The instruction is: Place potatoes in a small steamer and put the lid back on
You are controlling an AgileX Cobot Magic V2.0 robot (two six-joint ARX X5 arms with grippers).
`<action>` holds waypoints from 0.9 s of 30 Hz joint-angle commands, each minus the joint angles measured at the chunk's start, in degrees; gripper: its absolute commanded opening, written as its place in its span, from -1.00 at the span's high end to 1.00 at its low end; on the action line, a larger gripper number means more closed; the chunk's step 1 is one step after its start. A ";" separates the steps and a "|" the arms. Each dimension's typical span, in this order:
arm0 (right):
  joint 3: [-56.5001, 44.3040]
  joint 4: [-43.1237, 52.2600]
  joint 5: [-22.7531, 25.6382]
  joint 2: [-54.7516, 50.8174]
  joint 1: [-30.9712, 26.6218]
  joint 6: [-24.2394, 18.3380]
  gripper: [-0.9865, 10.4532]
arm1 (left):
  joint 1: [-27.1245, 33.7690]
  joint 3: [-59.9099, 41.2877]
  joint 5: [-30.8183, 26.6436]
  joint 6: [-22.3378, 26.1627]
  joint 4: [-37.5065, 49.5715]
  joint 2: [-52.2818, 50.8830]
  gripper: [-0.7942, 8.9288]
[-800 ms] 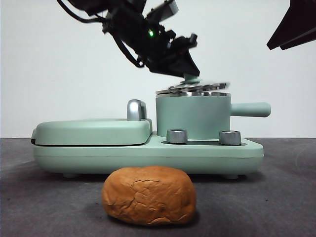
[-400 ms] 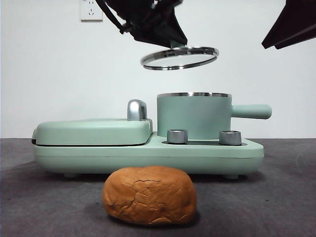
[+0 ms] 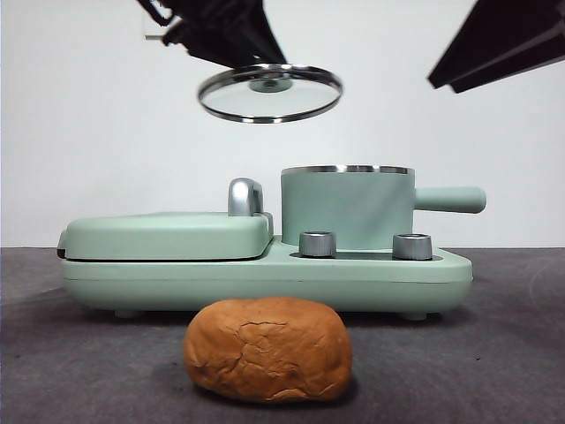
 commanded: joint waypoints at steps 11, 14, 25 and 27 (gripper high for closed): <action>1.11 -4.07 2.93 4.42 16.37 -6.84 0.32 | 2.75 -16.46 -2.25 -2.03 1.97 -17.29 0.82; 1.11 -3.98 2.91 7.32 18.36 -6.84 0.26 | 3.56 -21.03 -2.99 -3.30 2.05 -22.32 0.82; 1.11 0.00 2.40 18.32 23.63 -6.78 0.23 | 8.28 -26.08 -4.57 -3.98 -3.98 -35.58 0.82; 1.11 1.16 2.43 20.72 24.30 -6.75 0.21 | 9.14 -26.08 -4.57 -3.98 -4.20 -36.70 0.82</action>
